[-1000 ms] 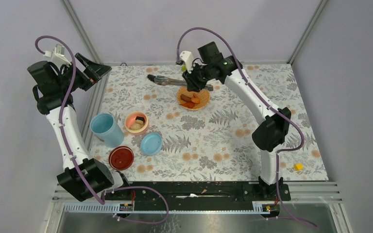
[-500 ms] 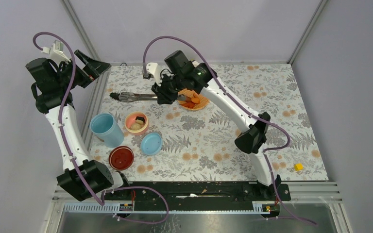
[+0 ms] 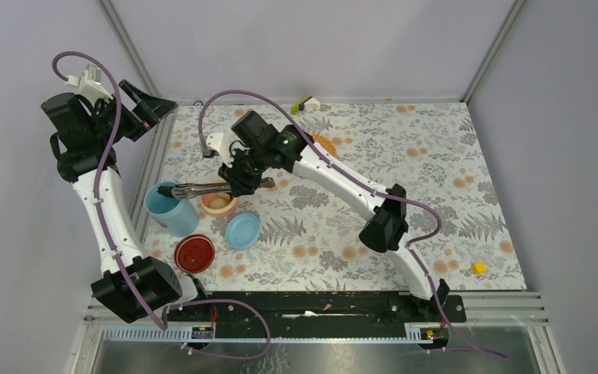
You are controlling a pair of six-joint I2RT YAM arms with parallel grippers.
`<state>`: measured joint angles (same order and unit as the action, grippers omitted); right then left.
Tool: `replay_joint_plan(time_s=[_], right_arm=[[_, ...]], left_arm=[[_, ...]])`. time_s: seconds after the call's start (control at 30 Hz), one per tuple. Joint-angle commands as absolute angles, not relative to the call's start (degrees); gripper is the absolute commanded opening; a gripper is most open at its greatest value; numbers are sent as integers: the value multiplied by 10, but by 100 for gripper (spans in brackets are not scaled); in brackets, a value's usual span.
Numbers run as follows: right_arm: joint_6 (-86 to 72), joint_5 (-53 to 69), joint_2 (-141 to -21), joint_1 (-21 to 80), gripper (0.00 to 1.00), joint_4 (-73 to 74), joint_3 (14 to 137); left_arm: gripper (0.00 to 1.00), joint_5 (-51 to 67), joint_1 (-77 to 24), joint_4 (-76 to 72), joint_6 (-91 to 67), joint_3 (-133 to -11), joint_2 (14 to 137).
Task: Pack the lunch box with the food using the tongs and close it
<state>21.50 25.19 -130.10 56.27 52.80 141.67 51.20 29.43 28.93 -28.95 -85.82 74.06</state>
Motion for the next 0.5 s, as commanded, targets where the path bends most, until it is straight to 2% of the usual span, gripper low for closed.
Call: replay_joint_plan(time_s=[0.0, 0.47], right_arm=[[176, 270, -1320, 579, 28, 477, 1462], [170, 248, -1359, 602, 30, 451, 1501]], left_arm=[[99, 508, 294, 268, -293, -889, 730], [99, 518, 294, 261, -300, -890, 732]])
